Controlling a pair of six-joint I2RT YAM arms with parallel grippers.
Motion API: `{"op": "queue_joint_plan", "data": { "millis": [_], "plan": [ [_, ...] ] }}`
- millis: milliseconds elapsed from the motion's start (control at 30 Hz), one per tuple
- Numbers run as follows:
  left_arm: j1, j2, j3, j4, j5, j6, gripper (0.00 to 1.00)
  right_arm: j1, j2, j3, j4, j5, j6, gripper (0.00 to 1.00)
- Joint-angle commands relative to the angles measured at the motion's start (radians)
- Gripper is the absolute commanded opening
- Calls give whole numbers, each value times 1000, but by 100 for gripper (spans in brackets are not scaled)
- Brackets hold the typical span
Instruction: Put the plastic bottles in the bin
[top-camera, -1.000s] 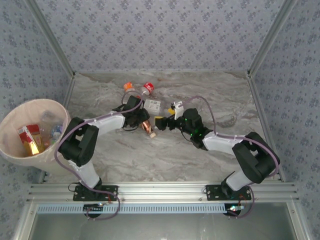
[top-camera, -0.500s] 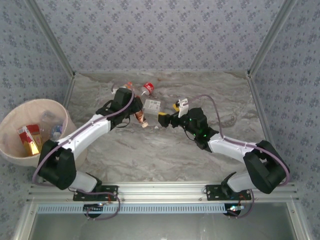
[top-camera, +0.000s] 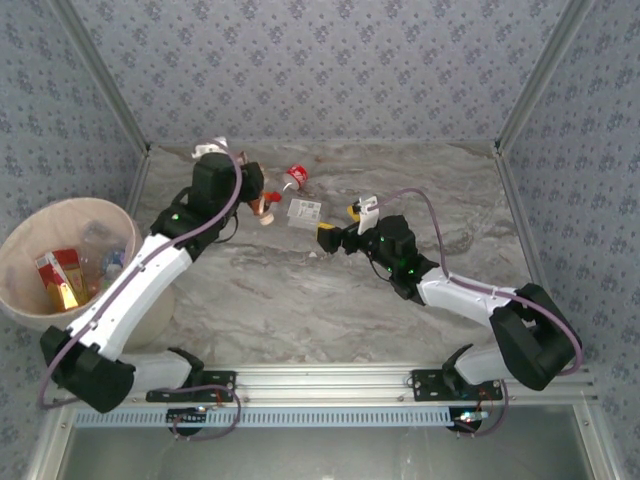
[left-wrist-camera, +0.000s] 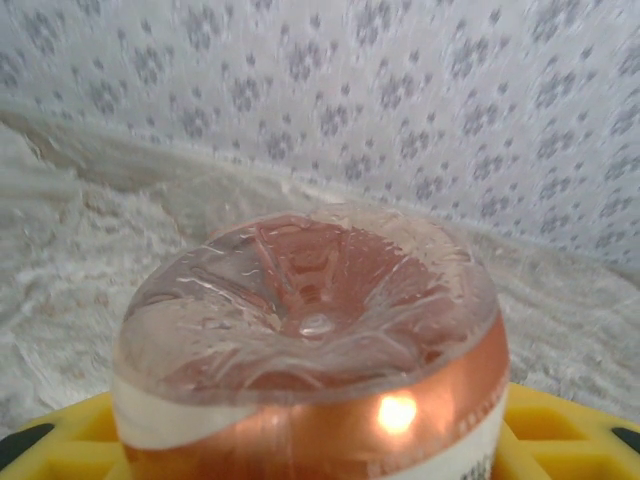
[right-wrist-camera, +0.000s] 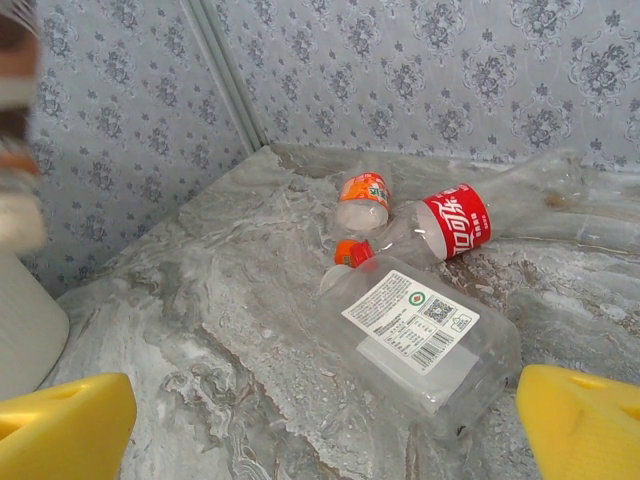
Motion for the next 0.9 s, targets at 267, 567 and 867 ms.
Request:
{"op": "queue_joint_plan", "data": {
  "millis": [267, 567, 867],
  "plan": [
    [152, -214, 152, -73, -77, 134, 53, -2, -23, 7, -16, 27, -23, 100],
    [346, -272, 201, -240, -264, 152, 52, 0, -7, 20, -21, 27, -23, 100],
    [463, -312, 199, -351, -624, 171, 52, 3, 34, 57, -33, 8, -20, 100]
  ]
}}
